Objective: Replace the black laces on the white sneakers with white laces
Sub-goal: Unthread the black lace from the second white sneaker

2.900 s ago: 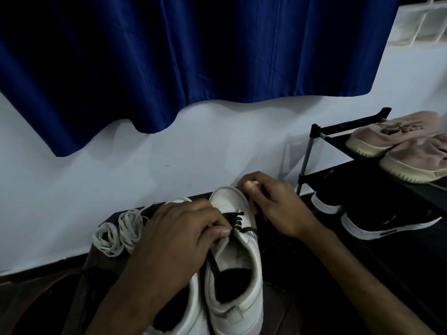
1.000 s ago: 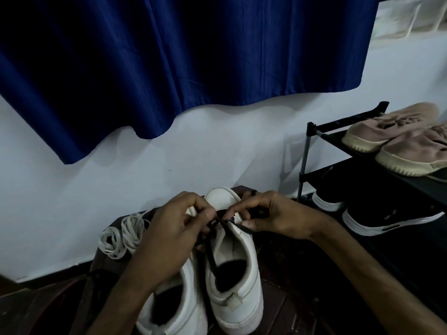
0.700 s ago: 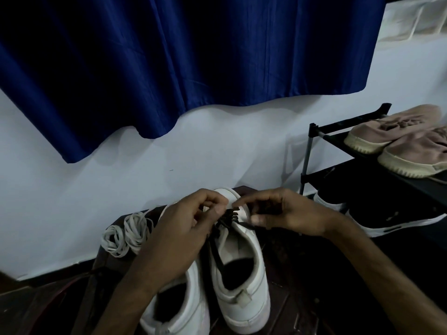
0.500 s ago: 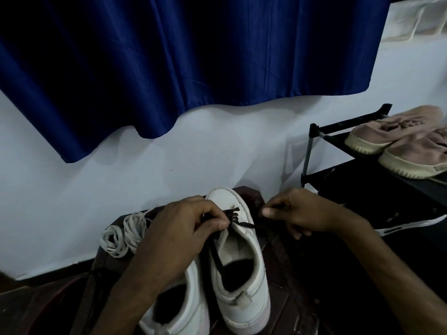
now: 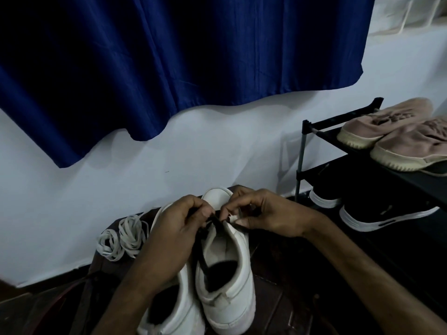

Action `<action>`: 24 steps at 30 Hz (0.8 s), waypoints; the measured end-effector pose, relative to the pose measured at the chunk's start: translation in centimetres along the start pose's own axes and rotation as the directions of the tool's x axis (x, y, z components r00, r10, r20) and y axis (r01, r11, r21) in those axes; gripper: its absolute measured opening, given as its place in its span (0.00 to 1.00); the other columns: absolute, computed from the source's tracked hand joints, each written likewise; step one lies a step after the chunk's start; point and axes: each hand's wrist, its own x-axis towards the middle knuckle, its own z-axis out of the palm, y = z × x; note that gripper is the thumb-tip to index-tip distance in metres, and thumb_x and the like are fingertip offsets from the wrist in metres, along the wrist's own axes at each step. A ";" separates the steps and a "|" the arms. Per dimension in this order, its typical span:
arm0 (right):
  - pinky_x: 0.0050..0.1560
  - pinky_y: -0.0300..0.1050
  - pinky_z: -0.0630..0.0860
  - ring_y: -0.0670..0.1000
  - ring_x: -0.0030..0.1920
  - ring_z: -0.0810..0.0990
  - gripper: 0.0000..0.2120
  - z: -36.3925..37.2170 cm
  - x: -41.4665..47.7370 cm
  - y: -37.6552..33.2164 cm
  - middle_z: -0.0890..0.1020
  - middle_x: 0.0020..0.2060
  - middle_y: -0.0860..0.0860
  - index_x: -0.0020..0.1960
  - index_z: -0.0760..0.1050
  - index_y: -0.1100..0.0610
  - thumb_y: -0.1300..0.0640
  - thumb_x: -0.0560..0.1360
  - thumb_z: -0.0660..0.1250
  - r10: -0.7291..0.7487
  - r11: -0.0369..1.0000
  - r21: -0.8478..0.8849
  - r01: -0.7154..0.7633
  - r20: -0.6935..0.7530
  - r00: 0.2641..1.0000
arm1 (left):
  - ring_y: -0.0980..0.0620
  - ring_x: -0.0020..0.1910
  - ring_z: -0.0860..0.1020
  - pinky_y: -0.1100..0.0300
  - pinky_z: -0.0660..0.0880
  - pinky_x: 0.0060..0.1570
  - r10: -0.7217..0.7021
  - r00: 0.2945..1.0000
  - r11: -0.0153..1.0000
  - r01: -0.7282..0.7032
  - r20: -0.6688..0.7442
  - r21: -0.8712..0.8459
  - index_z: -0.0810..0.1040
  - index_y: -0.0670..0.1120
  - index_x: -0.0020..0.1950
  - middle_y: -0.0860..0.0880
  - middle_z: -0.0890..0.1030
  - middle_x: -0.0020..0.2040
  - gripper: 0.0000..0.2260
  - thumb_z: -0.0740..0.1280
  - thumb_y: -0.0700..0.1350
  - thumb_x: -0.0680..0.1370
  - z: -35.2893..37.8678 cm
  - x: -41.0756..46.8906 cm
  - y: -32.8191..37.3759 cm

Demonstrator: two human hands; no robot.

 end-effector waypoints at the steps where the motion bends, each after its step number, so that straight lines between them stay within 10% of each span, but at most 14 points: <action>1: 0.53 0.37 0.70 0.45 0.49 0.74 0.10 0.0 0.1 0.0 0.75 0.46 0.58 0.56 0.82 0.55 0.61 0.76 0.71 0.003 1.000 0.000 -0.003 0.007 1.000 | 0.58 0.36 0.77 0.57 0.72 0.43 -0.012 1.000 0.999 0.011 -0.023 -0.036 0.79 0.53 0.41 0.53 0.81 0.36 0.08 0.65 0.54 0.77 -0.2 0.0 0.0; 7: 0.54 0.46 0.73 0.50 0.48 0.74 0.10 -0.1 0.3 -0.1 0.74 0.45 0.56 0.55 0.83 0.54 0.63 0.75 0.72 -0.002 1.000 -0.005 0.002 0.031 1.000 | 0.62 0.34 0.78 0.64 0.73 0.43 -0.075 0.972 0.996 0.061 -0.222 -0.068 0.80 0.47 0.42 0.57 0.82 0.34 0.09 0.65 0.42 0.81 -3.0 0.2 0.1; 14: 0.53 0.39 0.71 0.43 0.47 0.72 0.11 -0.2 0.3 0.1 0.74 0.46 0.51 0.56 0.83 0.56 0.63 0.75 0.72 0.002 1.000 0.022 -0.003 0.026 1.000 | 0.59 0.52 0.77 0.62 0.72 0.50 0.211 0.975 0.884 -0.219 0.066 0.412 0.81 0.61 0.52 0.65 0.78 0.53 0.13 0.60 0.60 0.75 -2.8 -1.0 3.0; 24: 0.56 0.41 0.70 0.51 0.50 0.73 0.13 -0.1 0.2 0.3 0.75 0.47 0.56 0.57 0.82 0.55 0.59 0.73 0.73 0.029 0.999 0.029 -0.030 0.043 0.999 | 0.52 0.38 0.75 0.55 0.72 0.38 0.343 0.936 0.630 -0.290 0.077 0.721 0.81 0.57 0.39 0.60 0.80 0.37 0.12 0.59 0.55 0.75 -1.6 -0.6 2.7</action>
